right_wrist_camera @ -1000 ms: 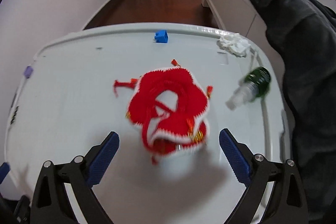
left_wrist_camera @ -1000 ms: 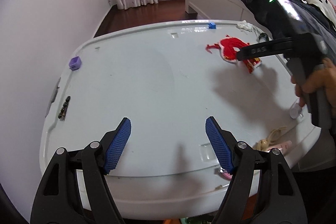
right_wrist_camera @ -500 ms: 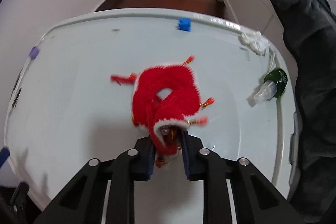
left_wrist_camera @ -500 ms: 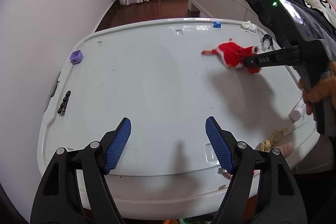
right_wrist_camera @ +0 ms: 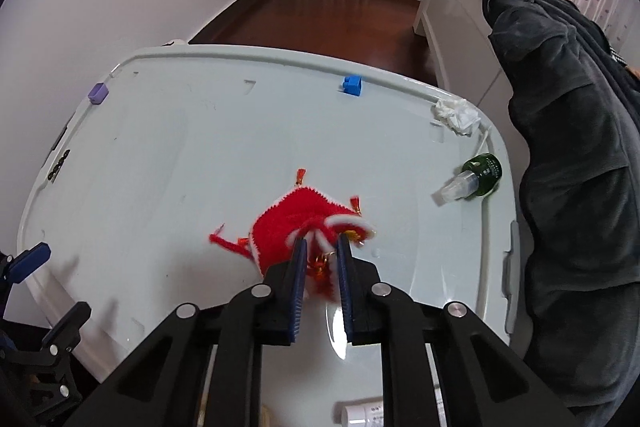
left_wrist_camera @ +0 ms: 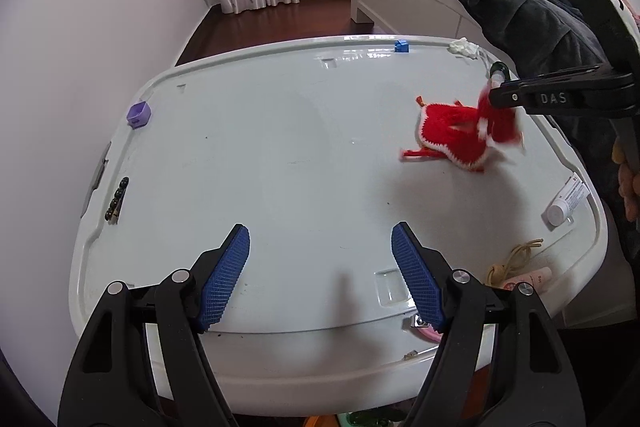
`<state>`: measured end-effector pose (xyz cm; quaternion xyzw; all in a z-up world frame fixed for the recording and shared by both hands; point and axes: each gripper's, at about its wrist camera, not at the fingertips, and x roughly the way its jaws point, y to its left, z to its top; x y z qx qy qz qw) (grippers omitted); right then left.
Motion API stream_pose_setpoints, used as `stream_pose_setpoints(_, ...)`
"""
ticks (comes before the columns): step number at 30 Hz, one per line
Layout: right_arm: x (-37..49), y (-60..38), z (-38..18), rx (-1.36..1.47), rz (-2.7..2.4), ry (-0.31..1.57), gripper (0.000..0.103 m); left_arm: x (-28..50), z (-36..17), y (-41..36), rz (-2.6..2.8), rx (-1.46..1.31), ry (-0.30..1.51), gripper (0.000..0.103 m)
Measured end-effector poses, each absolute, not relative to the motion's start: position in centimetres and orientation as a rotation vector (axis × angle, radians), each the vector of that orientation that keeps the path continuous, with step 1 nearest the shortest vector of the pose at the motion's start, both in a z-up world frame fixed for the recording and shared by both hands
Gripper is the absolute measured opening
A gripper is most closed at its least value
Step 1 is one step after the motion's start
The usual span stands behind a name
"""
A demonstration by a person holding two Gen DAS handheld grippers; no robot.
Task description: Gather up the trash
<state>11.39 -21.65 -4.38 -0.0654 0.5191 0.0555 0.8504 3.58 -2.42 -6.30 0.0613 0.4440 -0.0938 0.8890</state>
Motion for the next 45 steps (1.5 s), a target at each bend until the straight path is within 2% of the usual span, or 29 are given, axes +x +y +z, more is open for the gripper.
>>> stream_pose_setpoints(1,11.2,-21.8,-4.3,-0.131,0.116,1.094,0.018,3.6,-6.3,-2.4,-0.195,0.126,0.922,0.072)
stream_pose_setpoints(2,11.1,-21.9,-4.4,-0.122,0.116,1.101,0.037,3.5,-6.3,-2.4,-0.195,0.125,0.920,0.072)
stream_pose_setpoints(3,11.0,-21.9,-4.7,-0.116,0.122,1.116,0.050,3.6,-6.2,-2.3,-0.197,0.125,0.919,0.072)
stream_pose_setpoints(4,10.7,-22.0,-4.6,-0.100,0.122,1.102,0.068,3.6,-6.1,-2.3,-0.194,0.123,0.917,0.072)
stream_pose_setpoints(6,9.8,-22.2,-4.1,-0.060,0.135,1.056,0.071,3.5,-5.8,-2.0,-0.191,0.113,0.906,0.072)
stream_pose_setpoints(7,9.3,-22.2,-3.7,-0.034,0.148,1.029,0.074,3.5,-5.5,-2.0,-0.192,0.104,0.899,0.077)
stream_pose_setpoints(8,8.6,-22.2,-3.0,-0.001,0.152,0.985,0.084,3.6,-5.2,-1.9,-0.193,0.094,0.892,0.087)
stream_pose_setpoints(10,7.4,-22.2,-1.7,0.044,0.144,0.903,0.098,3.5,-4.1,-1.7,-0.182,0.075,0.843,0.091)
stream_pose_setpoints(15,5.3,-21.4,0.9,0.064,0.147,0.733,0.098,3.4,-0.4,-1.8,-0.104,0.131,0.684,0.093)
stream_pose_setpoints(25,4.6,-21.2,3.3,0.022,0.144,0.649,0.098,6.2,3.1,-5.2,0.031,0.314,0.448,0.095)
stream_pose_setpoints(32,5.1,-22.8,3.2,0.061,0.106,0.666,0.098,7.9,2.5,-4.4,-0.068,0.172,0.524,0.095)
stream_pose_setpoints(45,5.6,-21.2,1.5,0.032,0.132,0.728,0.098,8.5,1.1,-3.0,-0.067,0.118,0.603,0.095)
